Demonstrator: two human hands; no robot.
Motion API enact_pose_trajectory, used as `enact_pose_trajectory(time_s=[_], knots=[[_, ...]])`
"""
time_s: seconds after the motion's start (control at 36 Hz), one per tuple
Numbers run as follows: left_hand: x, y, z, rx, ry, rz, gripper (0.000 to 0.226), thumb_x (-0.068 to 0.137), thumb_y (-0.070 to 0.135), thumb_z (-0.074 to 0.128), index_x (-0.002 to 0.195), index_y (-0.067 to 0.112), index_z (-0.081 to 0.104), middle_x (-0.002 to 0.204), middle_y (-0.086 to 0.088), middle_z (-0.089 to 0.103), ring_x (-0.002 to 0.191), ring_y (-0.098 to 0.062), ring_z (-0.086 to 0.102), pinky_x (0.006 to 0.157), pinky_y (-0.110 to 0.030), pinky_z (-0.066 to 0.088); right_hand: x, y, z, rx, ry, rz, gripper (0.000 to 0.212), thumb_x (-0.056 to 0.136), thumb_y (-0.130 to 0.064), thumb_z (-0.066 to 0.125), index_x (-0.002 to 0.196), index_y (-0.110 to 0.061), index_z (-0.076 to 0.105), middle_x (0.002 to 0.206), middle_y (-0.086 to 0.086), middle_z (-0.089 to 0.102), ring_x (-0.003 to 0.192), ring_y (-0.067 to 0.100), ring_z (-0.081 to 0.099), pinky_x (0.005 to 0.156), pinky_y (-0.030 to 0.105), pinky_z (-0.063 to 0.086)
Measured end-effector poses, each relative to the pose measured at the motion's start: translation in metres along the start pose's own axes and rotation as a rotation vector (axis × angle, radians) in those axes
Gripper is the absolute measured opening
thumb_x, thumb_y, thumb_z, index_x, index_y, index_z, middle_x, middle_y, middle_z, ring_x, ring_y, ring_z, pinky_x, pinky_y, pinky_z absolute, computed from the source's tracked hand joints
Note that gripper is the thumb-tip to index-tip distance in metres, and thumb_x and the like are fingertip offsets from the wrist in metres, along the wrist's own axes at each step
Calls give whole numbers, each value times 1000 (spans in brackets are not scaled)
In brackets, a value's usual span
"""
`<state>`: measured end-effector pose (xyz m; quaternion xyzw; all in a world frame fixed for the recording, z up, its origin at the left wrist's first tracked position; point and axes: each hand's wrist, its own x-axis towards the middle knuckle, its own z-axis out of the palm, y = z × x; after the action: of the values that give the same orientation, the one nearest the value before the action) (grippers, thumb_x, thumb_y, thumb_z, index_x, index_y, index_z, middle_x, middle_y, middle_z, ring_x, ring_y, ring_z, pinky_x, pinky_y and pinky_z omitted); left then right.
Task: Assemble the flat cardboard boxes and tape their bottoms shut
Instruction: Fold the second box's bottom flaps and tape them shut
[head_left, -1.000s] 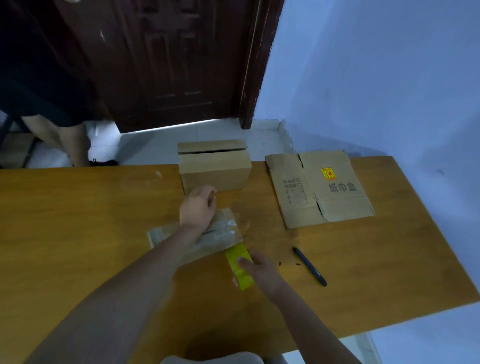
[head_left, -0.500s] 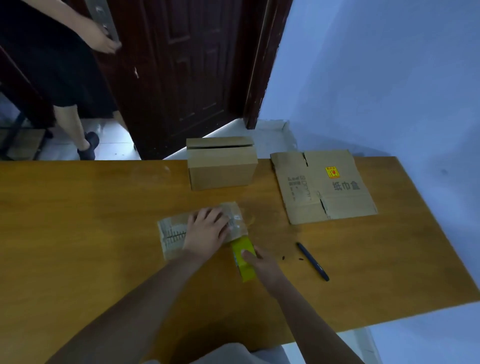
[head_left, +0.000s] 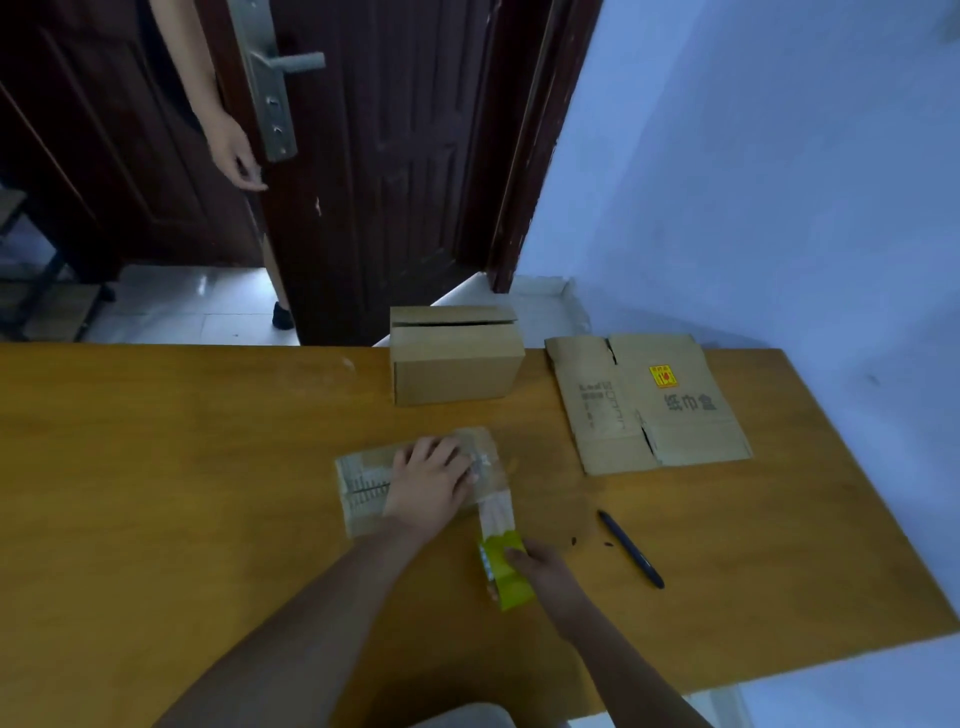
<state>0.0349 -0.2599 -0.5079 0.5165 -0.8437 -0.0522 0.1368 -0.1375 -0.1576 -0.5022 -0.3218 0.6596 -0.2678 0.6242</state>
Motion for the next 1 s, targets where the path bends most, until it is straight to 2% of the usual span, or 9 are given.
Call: enact_pose_trajectory(time_s=[0.25,0.31,0.39,0.47,0.56,0.67,0.81,0.92,1.0], knots=[[-6,-10,-7,-2,-173,127,65,66,54,40,115,17,63,123,-6,57,117,-25,37,81,-49,51,-14,10,-5,-94,86,-66,25,96,-13,53,97,8,66,79,16,66,64,19,66,60,27,53],[-5,-9,-9,5,-217,129,72,72,53,30,127,15,56,135,-8,49,126,-26,29,93,-53,44,-15,11,-6,-92,103,-76,34,94,-24,57,97,9,65,79,17,65,66,21,65,59,28,53],[-7,-5,-9,-1,-324,90,85,73,56,10,145,17,32,153,-3,22,135,-22,2,110,-47,18,-20,8,-9,-145,146,-118,72,71,-63,67,87,7,62,70,14,60,63,26,60,59,35,47],[-3,0,-11,22,-350,31,68,88,53,24,147,20,22,154,0,13,141,-24,2,112,-43,14,-21,1,-14,-155,214,-144,40,85,-42,65,72,-4,63,58,-3,59,57,14,59,54,23,46],[3,9,-14,6,-361,-47,63,93,46,38,147,20,21,154,0,10,142,-26,3,113,-44,13,-15,-7,-20,-194,261,-206,47,81,-50,63,66,-5,58,57,-4,54,56,11,55,55,28,43],[6,15,-11,-15,-344,-116,63,93,46,39,148,20,21,155,0,11,142,-26,4,113,-45,13,-2,-10,-32,-311,265,-203,41,88,-41,62,64,-8,57,54,-7,53,53,10,53,56,35,42],[4,20,-10,5,-348,-140,65,93,47,41,149,21,20,155,1,11,142,-26,4,112,-44,14,12,1,-38,-411,248,-140,64,61,-86,50,75,-24,52,75,-2,53,70,16,53,62,27,40],[5,21,-10,-17,-347,-168,66,92,48,43,148,20,23,155,0,14,142,-25,4,112,-43,13,18,-1,-40,-523,201,-110,44,89,-52,54,70,-13,51,65,1,47,60,13,46,55,29,33],[5,23,-10,-20,-357,-194,67,91,50,42,149,21,22,155,0,13,142,-25,3,112,-44,12,27,4,-44,-566,160,-28,40,92,-50,51,75,-16,59,68,-2,54,66,12,53,59,29,40]])
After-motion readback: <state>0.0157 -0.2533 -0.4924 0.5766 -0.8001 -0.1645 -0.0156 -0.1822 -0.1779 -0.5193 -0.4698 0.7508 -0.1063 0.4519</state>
